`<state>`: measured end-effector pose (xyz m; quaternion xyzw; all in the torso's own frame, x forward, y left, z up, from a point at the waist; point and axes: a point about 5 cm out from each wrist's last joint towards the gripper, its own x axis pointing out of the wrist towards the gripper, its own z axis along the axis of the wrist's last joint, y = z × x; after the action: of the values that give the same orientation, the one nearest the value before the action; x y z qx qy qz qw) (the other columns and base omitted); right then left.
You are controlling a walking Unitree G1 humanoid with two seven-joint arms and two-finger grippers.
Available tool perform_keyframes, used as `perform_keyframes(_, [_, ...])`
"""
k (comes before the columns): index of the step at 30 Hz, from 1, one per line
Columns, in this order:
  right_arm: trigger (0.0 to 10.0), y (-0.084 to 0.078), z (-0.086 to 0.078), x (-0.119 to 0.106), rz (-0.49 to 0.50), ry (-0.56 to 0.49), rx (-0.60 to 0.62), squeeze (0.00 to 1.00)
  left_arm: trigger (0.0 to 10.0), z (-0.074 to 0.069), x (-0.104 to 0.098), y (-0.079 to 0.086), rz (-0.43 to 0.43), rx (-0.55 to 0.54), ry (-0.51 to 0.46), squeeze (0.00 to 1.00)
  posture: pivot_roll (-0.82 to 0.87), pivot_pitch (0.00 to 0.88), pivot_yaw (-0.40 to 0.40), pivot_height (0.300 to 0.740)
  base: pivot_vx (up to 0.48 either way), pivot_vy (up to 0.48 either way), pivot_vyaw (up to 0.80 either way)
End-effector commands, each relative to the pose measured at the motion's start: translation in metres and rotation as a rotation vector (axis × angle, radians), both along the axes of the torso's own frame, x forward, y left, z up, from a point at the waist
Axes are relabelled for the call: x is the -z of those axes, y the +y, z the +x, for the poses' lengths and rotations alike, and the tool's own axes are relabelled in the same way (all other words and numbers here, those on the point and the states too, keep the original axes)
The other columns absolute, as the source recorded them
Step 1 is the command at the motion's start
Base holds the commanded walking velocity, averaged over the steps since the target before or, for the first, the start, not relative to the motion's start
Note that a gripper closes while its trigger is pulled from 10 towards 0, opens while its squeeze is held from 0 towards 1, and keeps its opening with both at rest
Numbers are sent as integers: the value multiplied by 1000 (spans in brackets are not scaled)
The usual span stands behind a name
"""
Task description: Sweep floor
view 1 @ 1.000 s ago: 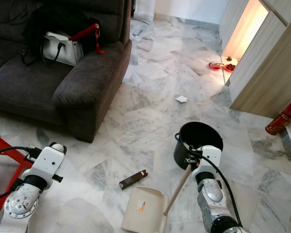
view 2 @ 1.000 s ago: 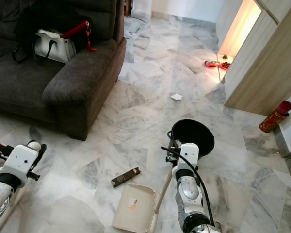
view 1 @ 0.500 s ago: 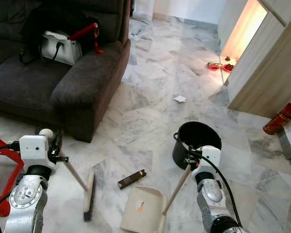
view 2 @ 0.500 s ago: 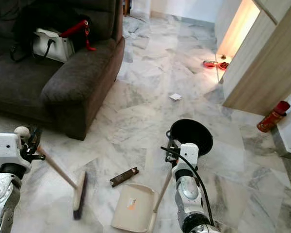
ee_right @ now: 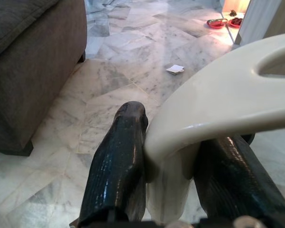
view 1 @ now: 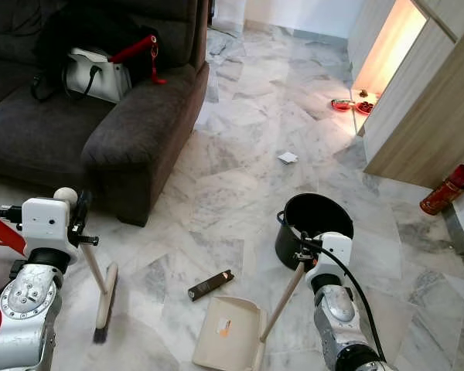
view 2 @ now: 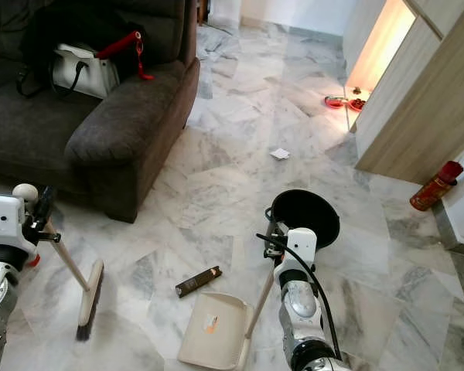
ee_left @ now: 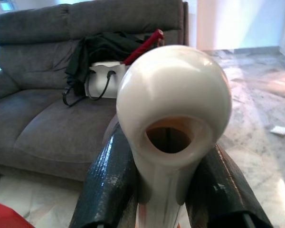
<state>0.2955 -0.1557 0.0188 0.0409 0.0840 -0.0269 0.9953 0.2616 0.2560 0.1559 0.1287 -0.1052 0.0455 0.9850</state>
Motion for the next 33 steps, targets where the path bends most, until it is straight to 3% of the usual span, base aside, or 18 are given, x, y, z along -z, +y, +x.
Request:
perform_keyframes(1, [10000, -7, -3, 2, -7, 8, 18, 0, 10000, -3, -9, -8, 52, 8, -65, 0, 136, 88, -139, 740, 0, 0, 0])
perform_keyframes(6, [10000, -7, -2, 1, -9, 5, 17, 0, 10000, -5, 2, -21, 127, 61, -29, 0, 138, 78, -138, 740, 0, 0, 0])
perform_keyframes(11, [10000, -7, 0, -1, -7, -2, 21, 0, 10000, -3, 9, -34, 93, 98, -24, 0, 140, 64, -134, 740, 0, 0, 0])
perform_keyframes(17, [10000, -10, 2, -4, -7, -15, 34, 0, 10000, -2, 9, -36, 93, 100, -30, 0, 143, 60, -133, 740, 0, 0, 0])
perform_keyframes(25, [10000, -23, 14, -22, -16, -101, 83, 0, 10000, -2, 8, -38, 101, 103, -41, 0, 142, 59, -135, 740, 262, 0, 0])
perform_keyframes(33, [10000, -24, 17, -27, -14, -119, 89, 0, 10000, -2, 8, -40, 100, 109, -49, 0, 145, 62, -138, 740, 325, 0, 0])
